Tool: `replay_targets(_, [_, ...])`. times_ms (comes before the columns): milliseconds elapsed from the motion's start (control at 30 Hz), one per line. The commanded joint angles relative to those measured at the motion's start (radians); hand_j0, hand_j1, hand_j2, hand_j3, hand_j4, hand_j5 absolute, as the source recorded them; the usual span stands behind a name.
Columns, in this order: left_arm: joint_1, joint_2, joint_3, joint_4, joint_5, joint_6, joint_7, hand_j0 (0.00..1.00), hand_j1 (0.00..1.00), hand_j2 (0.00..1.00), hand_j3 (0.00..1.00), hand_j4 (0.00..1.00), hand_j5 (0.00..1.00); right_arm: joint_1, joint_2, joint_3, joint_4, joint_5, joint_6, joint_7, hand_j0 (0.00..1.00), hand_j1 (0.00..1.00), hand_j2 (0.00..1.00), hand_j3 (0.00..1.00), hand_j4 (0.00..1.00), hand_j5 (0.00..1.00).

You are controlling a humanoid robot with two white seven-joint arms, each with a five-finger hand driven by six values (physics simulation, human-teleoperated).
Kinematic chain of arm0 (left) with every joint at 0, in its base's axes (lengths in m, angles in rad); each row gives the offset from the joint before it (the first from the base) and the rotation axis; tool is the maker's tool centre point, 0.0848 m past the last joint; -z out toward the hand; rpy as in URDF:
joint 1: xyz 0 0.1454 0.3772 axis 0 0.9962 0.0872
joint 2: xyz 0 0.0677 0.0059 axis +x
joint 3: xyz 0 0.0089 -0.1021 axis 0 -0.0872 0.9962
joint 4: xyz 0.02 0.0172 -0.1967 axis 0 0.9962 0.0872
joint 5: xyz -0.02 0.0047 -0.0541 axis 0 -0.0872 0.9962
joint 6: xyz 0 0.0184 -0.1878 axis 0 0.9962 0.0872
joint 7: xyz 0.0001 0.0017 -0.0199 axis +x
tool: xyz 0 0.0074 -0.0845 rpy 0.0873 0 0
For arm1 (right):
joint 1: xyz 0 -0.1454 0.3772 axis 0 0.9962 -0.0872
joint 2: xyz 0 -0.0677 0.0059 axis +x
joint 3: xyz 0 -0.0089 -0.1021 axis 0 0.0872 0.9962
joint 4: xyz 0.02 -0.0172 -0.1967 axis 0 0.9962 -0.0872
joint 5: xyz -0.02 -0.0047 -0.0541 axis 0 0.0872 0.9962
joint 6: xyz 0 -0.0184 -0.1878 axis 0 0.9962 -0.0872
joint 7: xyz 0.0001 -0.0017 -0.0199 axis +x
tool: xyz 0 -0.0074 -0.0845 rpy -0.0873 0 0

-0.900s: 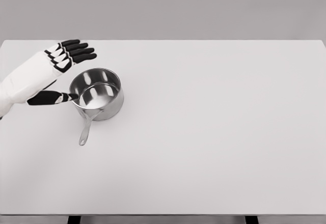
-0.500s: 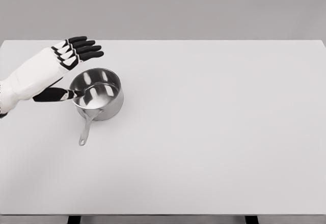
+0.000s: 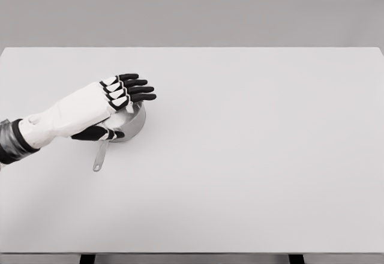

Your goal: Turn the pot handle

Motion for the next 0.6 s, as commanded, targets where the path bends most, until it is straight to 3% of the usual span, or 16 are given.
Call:
replay_targets(0, [0.0,-0.012,-0.027,0.0,0.002,0.0,0.001,1.0,1.0,1.0,1.0,1.0,1.0,-0.002,0.0,0.0,0.0,0.0,0.0,0.0,1.0,1.0,1.0,1.0,1.0,1.0])
replay_targets(233, [-0.021,-0.03,-0.084,0.0,-0.02,0.0,0.001,1.0,1.0,1.0,1.0,1.0,1.0,0.0,0.0,0.0,0.0,0.0,0.0,0.0,1.0,1.0,1.0,1.0,1.0,1.0])
replay_targets(367, [-0.021,-0.081,-0.101,0.003,-0.086,0.0,0.001,1.0,1.0,1.0,1.0,1.0,1.0,0.0,0.0,0.0,0.0,0.0,-0.001,0.0,1.0,1.0,1.0,1.0,1.0,1.0])
replay_targets(567, [-0.021,-0.083,-0.101,0.023,-0.118,0.0,0.001,1.0,1.0,1.0,1.0,1.0,1.0,0.0,0.0,0.0,0.0,0.0,0.0,0.0,1.0,1.0,1.0,1.0,1.0,1.0])
